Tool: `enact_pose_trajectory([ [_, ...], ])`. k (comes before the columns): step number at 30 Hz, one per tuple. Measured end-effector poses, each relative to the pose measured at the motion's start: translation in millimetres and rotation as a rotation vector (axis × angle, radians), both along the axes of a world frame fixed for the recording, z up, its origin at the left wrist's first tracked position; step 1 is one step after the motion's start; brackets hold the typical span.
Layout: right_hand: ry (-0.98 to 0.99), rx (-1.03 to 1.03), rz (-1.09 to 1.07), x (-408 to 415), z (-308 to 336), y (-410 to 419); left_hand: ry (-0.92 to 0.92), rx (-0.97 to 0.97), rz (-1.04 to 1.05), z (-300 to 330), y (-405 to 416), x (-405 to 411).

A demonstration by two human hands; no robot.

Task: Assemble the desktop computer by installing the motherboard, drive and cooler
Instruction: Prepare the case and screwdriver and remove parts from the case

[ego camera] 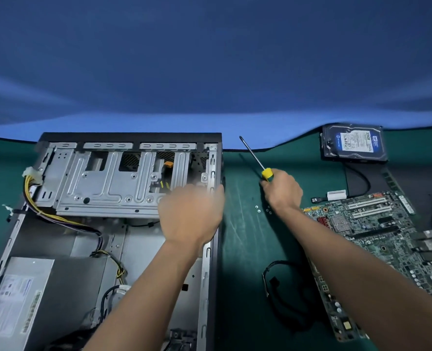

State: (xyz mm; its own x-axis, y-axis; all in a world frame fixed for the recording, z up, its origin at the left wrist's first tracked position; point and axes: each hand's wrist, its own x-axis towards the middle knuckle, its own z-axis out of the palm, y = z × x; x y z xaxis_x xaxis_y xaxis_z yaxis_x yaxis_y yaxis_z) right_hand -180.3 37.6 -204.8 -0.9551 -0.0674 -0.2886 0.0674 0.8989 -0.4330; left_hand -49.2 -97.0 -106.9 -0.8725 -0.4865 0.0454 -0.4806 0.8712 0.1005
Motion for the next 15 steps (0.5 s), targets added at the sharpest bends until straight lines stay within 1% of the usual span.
enact_pose_trajectory([
  [3, -0.005, 0.014, -0.003, -3, -2, -1, 0.005, 0.001, -0.001, 0, 1, 0],
  [8, -0.012, -0.026, -0.031, -2, -2, -4, 0.008, -0.003, 0.002, -2, 0, 0],
  [13, -0.07, -0.201, -0.137, 20, 18, 1, 0.003, 0.017, -0.01, -2, -1, -1],
  [15, -0.118, -0.309, -0.162, 36, 32, 4, -0.01, 0.021, -0.009, -1, -2, 0],
])
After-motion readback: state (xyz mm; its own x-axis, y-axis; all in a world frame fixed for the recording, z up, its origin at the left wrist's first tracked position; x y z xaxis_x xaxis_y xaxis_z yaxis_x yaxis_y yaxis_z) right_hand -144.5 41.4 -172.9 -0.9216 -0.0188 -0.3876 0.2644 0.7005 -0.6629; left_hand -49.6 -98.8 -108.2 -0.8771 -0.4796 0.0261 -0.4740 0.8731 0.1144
